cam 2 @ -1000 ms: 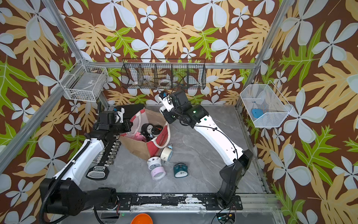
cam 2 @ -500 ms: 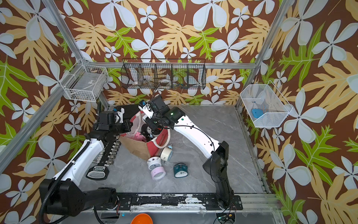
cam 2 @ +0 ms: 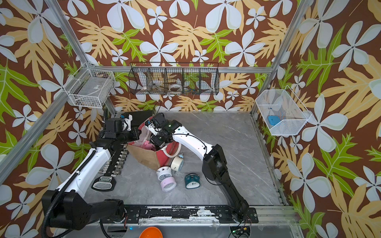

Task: Put the alarm clock into the canvas bag
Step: Place the alarm at the canvas bag.

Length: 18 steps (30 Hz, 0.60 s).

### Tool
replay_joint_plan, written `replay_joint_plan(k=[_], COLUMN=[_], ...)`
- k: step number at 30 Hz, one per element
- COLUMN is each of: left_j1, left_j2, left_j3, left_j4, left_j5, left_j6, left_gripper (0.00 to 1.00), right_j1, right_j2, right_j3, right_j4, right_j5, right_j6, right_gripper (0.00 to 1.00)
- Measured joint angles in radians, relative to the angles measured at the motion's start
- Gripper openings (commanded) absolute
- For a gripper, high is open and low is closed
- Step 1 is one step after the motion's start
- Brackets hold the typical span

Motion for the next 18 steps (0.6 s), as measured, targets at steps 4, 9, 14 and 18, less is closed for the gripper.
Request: replay_joint_plan(k=[4,9,14,18], left_j1=[0.0,0.0,0.0,0.0], left_j2=[0.0,0.0,0.0,-0.002], left_j3=[0.0,0.0,0.0,0.0], left_j4=[0.0,0.0,0.0,0.0], left_j5=[-0.001,-0.002,-0.005,-0.003], left_j6=[0.0,0.0,0.0,0.0], left_gripper=[0.0,0.0,0.0,0.0], right_j1=[0.0,0.002,0.001,0.0], right_j2=[0.045,0.084,0.104,0.111], right_j3=[0.005,0.021,0.031,0.008], right_j4=[-0.015,0.019,0.034,0.003], right_j5=[-0.006,-0.003,0.002,0.019], right_j6=[-0.003,-0.01,-0.025,-0.029], right_gripper=[0.25,0.25,0.31,0.41])
